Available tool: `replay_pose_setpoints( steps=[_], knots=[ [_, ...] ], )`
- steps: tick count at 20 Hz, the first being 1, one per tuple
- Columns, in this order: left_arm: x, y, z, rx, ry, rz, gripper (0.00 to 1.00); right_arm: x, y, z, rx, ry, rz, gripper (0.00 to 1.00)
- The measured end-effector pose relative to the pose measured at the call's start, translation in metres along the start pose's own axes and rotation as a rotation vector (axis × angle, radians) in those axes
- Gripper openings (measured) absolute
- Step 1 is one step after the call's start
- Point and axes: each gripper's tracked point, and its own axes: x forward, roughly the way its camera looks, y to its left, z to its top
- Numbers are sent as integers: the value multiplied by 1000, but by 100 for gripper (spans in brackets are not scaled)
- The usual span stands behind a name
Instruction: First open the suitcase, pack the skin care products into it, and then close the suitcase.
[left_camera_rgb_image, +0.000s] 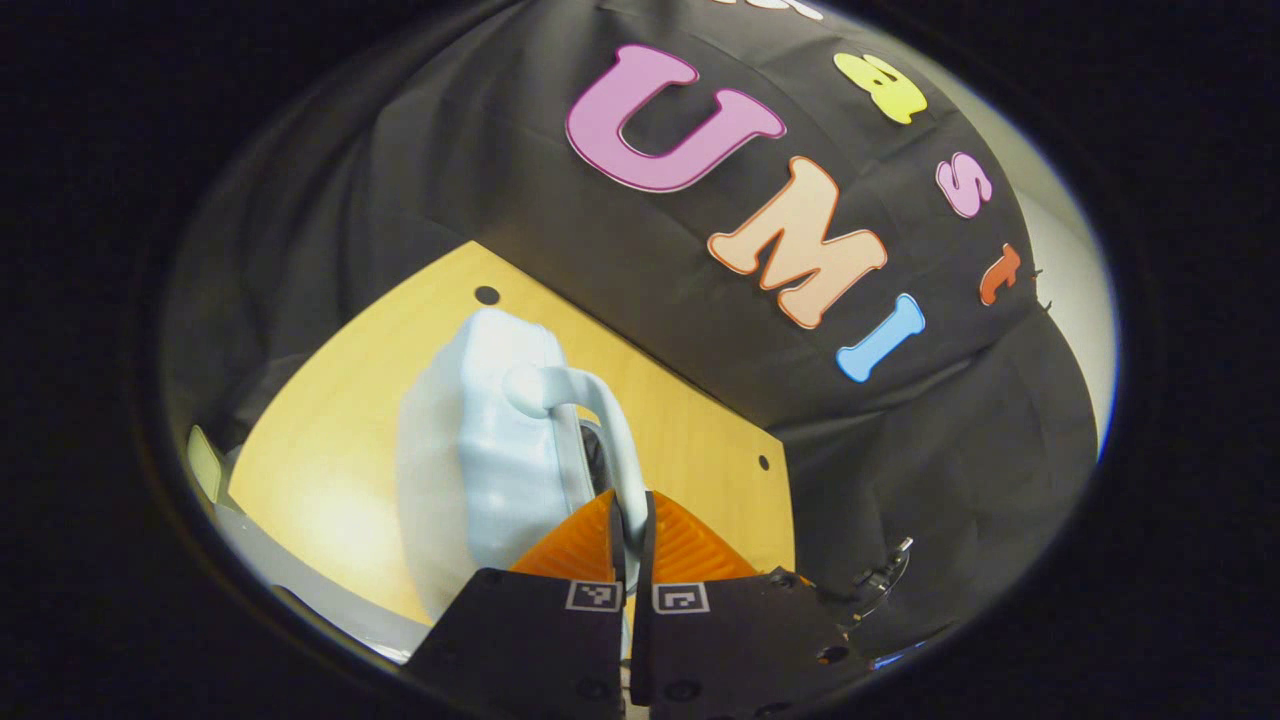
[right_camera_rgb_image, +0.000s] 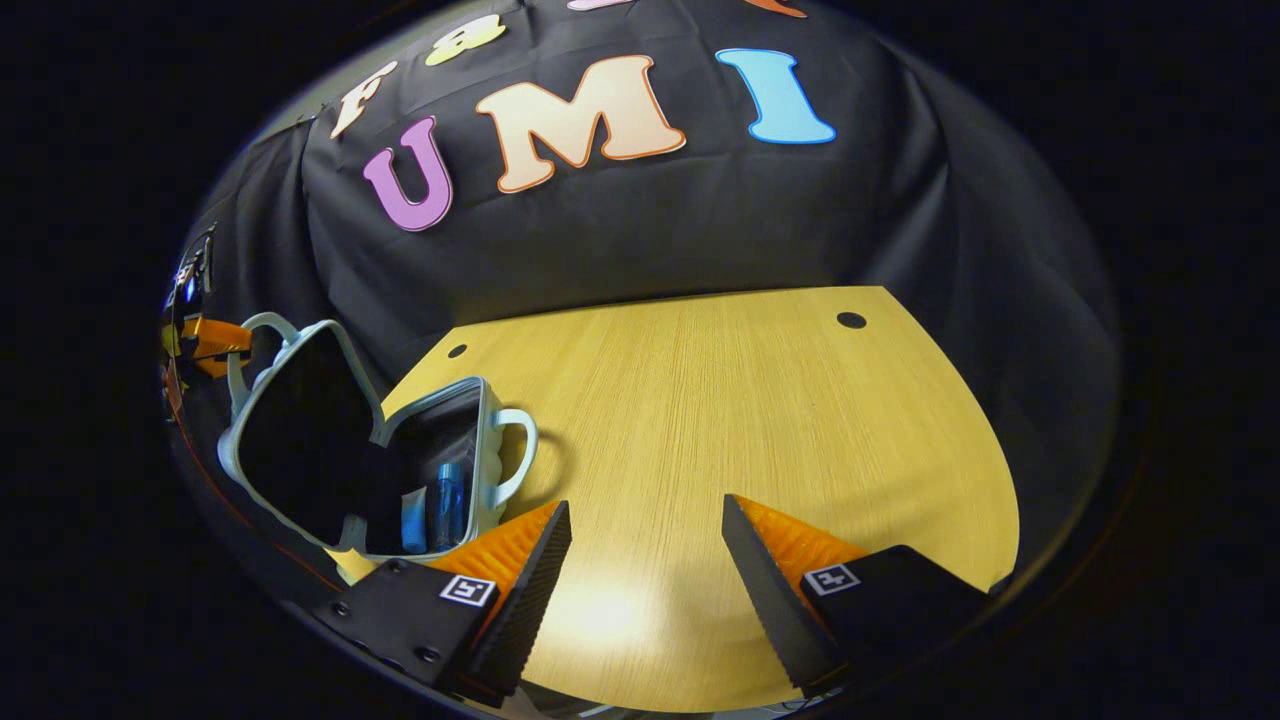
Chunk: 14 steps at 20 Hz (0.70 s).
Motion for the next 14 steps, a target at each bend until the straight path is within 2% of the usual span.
replay_pose_setpoints(
  steps=[3,6,11,14],
  knots=[
    [42,-26,-22,12,69,-43,0,-5,-6,2,7,-4,-4,95],
    [91,-43,-44,12,139,-53,0,-9,-13,0,11,-2,-9,95],
    [153,-46,-84,11,270,-29,0,-13,-20,4,12,-14,-9,95],
    [188,-39,-114,27,353,19,0,-13,-16,8,12,-27,-5,95]
  ],
)
